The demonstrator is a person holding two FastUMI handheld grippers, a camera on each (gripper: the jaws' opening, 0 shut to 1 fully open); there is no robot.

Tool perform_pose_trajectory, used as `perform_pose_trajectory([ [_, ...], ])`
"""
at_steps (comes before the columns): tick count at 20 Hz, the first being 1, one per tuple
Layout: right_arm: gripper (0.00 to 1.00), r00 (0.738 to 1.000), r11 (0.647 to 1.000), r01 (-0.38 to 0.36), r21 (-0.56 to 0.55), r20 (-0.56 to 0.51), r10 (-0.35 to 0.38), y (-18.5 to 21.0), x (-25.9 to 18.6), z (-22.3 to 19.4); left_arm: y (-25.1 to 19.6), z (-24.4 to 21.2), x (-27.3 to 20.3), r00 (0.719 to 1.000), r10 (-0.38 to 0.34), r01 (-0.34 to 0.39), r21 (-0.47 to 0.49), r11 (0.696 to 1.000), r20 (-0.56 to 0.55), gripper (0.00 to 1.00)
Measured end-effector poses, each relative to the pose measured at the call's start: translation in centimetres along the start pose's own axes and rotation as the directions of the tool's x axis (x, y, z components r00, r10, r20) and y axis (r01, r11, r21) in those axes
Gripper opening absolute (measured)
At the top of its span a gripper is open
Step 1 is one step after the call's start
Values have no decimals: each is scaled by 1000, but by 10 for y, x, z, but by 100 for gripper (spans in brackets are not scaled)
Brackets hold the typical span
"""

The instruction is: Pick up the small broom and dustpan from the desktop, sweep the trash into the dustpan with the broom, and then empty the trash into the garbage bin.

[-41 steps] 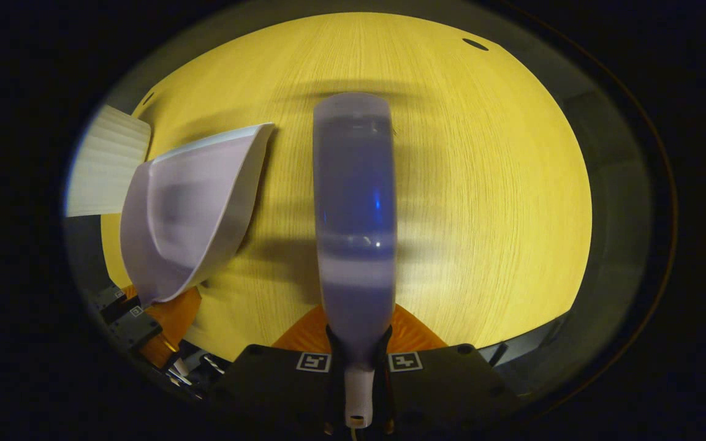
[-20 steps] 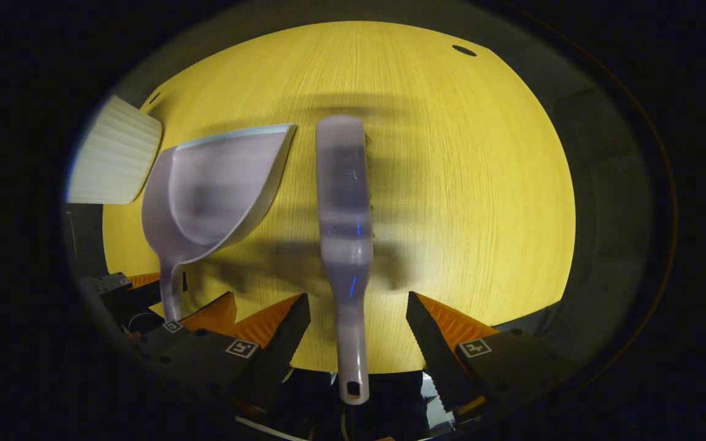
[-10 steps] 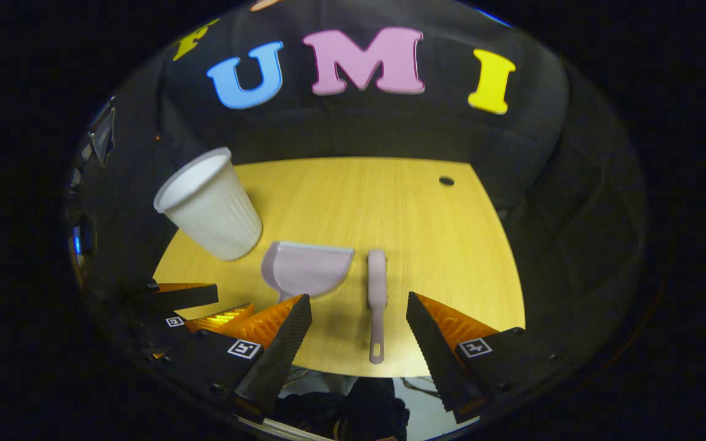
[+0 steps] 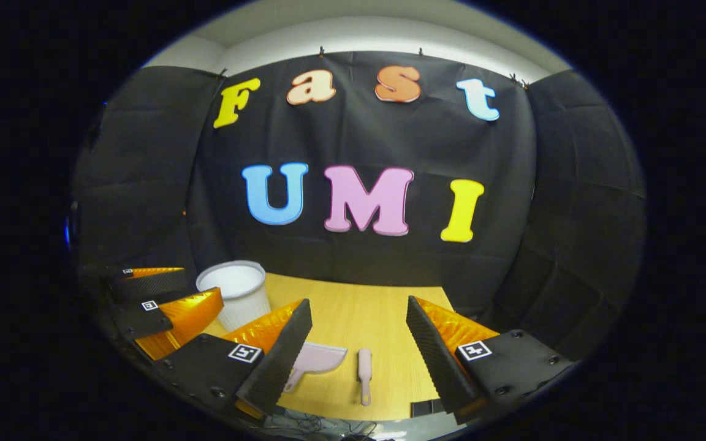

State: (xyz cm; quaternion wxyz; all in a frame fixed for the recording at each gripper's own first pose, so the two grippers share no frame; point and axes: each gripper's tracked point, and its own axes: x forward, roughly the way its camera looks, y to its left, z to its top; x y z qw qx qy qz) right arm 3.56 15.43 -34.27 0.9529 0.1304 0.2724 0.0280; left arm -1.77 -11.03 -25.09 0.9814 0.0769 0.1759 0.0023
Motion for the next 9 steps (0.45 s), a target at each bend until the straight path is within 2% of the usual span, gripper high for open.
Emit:
perform_pose_trajectory([
  [2,99,997,1000,-17,6,78,16,4,-6,15,-7,-7,0,997,32,-34,23,999,66,80],
  [5,99,989,999,-46,-18,143,48,3,-18,23,-17,-21,-4,994,-5,9,-35,999,106,80],
  [8,99,980,998,-69,-13,186,71,-1,-22,28,3,9,-31,984,7,11,-101,995,177,80],
  [9,92,979,997,-77,-29,187,81,0,-22,26,6,21,-30,976,25,-1,-108,994,218,80],
])
